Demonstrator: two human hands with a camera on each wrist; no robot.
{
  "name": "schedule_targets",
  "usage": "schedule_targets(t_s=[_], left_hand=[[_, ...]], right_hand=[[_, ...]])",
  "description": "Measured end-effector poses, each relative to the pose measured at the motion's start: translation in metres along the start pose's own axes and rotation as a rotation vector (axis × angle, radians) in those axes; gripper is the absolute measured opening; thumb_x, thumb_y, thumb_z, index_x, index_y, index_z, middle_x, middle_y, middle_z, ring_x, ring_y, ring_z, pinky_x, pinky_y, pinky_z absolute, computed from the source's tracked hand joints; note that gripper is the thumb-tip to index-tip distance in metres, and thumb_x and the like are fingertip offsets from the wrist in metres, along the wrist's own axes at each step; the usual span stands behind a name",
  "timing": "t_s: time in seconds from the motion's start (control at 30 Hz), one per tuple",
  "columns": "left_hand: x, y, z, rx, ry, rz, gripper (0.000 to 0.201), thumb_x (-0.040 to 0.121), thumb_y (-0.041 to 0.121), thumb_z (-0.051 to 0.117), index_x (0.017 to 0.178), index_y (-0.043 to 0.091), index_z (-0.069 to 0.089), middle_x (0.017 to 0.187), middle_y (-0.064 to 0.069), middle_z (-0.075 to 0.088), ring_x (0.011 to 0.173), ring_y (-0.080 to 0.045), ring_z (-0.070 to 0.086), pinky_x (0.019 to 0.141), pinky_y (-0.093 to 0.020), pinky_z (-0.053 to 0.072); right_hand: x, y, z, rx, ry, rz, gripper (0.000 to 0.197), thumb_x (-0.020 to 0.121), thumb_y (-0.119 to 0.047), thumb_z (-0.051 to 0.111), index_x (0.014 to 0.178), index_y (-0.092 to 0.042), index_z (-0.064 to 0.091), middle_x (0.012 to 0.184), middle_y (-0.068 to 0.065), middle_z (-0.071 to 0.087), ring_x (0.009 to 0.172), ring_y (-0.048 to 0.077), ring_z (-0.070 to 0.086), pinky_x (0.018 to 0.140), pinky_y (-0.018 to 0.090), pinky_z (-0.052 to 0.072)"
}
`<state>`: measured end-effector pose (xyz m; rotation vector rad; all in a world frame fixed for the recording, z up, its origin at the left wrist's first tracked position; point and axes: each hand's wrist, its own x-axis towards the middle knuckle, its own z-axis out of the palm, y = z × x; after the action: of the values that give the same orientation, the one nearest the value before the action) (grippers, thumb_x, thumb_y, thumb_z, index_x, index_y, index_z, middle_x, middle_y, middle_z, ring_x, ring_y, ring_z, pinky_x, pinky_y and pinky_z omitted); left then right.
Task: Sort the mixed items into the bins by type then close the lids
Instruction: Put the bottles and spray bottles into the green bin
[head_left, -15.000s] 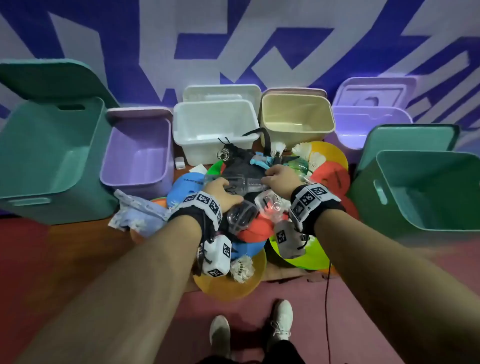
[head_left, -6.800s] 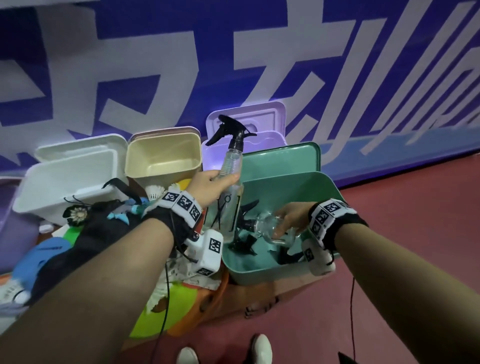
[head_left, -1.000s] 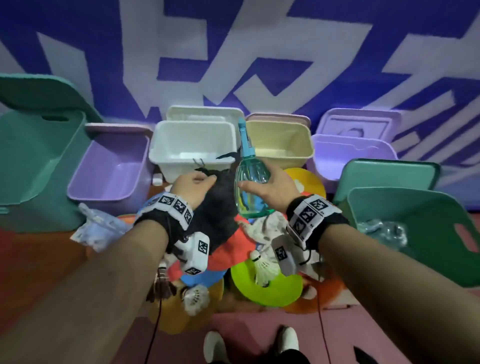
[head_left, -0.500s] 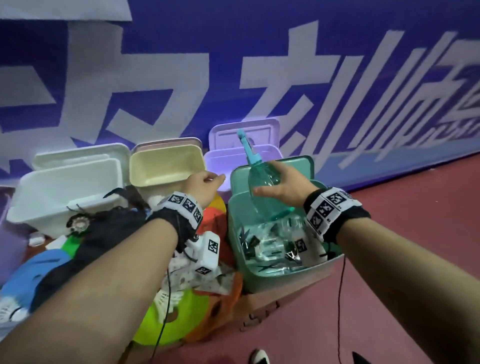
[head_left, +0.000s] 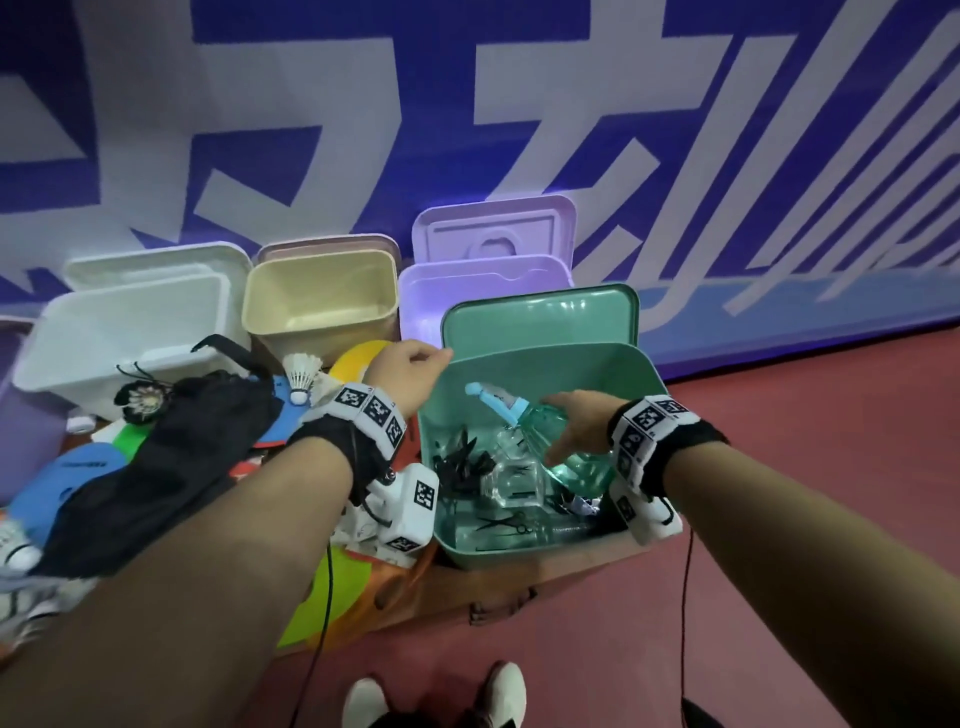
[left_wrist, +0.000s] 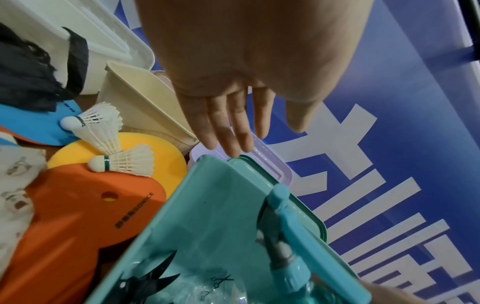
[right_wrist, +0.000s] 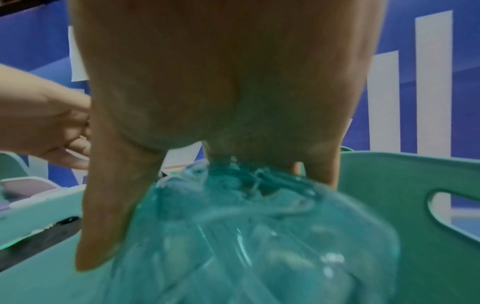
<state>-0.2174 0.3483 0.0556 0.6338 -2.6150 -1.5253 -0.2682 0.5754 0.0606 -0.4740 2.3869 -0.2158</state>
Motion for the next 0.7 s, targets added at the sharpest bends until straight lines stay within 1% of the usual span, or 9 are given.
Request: schedule_targets(t_s=[0.07, 0.17, 0.23, 0.3, 0.37, 0.47, 0.57, 0.63, 0.7], left_hand=[[0.001, -0.001, 0.001, 0.004, -0.005, -0.006, 0.024, 0.091, 0.039, 0.06, 0.091, 0.017, 0.069, 0.088, 0.001, 0.068, 0.09, -0.025, 0.067, 0.086, -0.037, 0.053], [0.005, -0.002, 0.003, 0.005, -0.018, -0.015, 0.023, 0.092, 0.039, 0.059, 0.091, 0.018, 0.068, 0.093, -0.001, 0.068, 0.092, -0.025, 0.067, 0.086, -0.038, 0.054], [0.01, -0.003, 0.005, 0.005, -0.035, -0.014, 0.023, 0.092, 0.039, 0.058, 0.092, 0.018, 0.067, 0.093, -0.001, 0.066, 0.093, -0.024, 0.066, 0.08, -0.033, 0.051], [0.016, -0.004, 0.008, 0.006, -0.05, -0.003, 0.023, 0.092, 0.039, 0.059, 0.09, 0.018, 0.067, 0.092, 0.0, 0.066, 0.093, -0.024, 0.066, 0.075, -0.03, 0.047], [0.024, -0.005, 0.01, 0.001, -0.066, -0.005, 0.021, 0.091, 0.039, 0.059, 0.087, 0.019, 0.066, 0.091, 0.001, 0.066, 0.092, -0.024, 0.066, 0.072, -0.029, 0.045], [0.033, -0.003, 0.014, -0.009, -0.099, -0.006, 0.021, 0.092, 0.039, 0.059, 0.087, 0.019, 0.066, 0.088, 0.002, 0.065, 0.092, -0.024, 0.067, 0.069, -0.027, 0.04], [0.041, 0.001, 0.014, 0.001, -0.132, 0.018, 0.021, 0.091, 0.039, 0.059, 0.089, 0.02, 0.067, 0.085, 0.002, 0.065, 0.091, -0.024, 0.067, 0.07, -0.027, 0.042], [0.048, 0.005, 0.009, 0.007, -0.142, 0.039, 0.02, 0.09, 0.039, 0.061, 0.087, 0.02, 0.067, 0.082, 0.001, 0.065, 0.089, -0.024, 0.066, 0.075, -0.03, 0.049], [0.058, 0.011, 0.002, 0.001, -0.14, 0.052, 0.02, 0.09, 0.038, 0.062, 0.082, 0.02, 0.067, 0.082, -0.002, 0.066, 0.087, -0.027, 0.067, 0.083, -0.035, 0.053]], right_hand=[[0.008, 0.003, 0.006, -0.063, -0.031, 0.006, 0.088, 0.069, -0.034, 0.083, 0.143, -0.02, 0.038, 0.138, 0.008, 0.053, 0.123, 0.027, 0.053, 0.097, 0.031, 0.042], [0.016, 0.006, 0.012, -0.128, -0.075, 0.021, 0.082, 0.068, -0.031, 0.083, 0.139, -0.019, 0.044, 0.133, 0.008, 0.057, 0.12, 0.027, 0.055, 0.094, 0.031, 0.044], [0.021, 0.008, 0.016, -0.172, -0.119, 0.017, 0.074, 0.066, -0.03, 0.084, 0.132, -0.02, 0.052, 0.127, 0.006, 0.062, 0.114, 0.026, 0.059, 0.091, 0.032, 0.047], [0.025, 0.01, 0.018, -0.194, -0.142, 0.029, 0.073, 0.064, -0.029, 0.085, 0.13, -0.022, 0.055, 0.126, 0.006, 0.063, 0.111, 0.025, 0.061, 0.092, 0.033, 0.049], [0.029, 0.01, 0.015, -0.178, -0.119, 0.064, 0.071, 0.07, -0.025, 0.081, 0.135, -0.021, 0.052, 0.129, 0.007, 0.061, 0.116, 0.025, 0.059, 0.096, 0.03, 0.047], [0.031, 0.008, 0.002, -0.117, -0.039, 0.103, 0.062, 0.08, -0.024, 0.074, 0.137, -0.019, 0.05, 0.131, 0.007, 0.058, 0.12, 0.024, 0.055, 0.095, 0.026, 0.042], [0.031, 0.006, -0.01, -0.021, 0.042, 0.134, 0.058, 0.082, -0.03, 0.072, 0.135, -0.018, 0.052, 0.133, 0.007, 0.057, 0.121, 0.025, 0.054, 0.097, 0.028, 0.041], [0.027, 0.003, -0.019, 0.033, 0.09, 0.154, 0.054, 0.085, -0.033, 0.069, 0.133, -0.017, 0.054, 0.131, 0.008, 0.059, 0.117, 0.025, 0.056, 0.097, 0.03, 0.044], [0.022, -0.004, -0.029, 0.098, 0.162, 0.16, 0.049, 0.086, -0.032, 0.067, 0.13, -0.015, 0.057, 0.128, 0.009, 0.06, 0.112, 0.025, 0.059, 0.096, 0.03, 0.046]])
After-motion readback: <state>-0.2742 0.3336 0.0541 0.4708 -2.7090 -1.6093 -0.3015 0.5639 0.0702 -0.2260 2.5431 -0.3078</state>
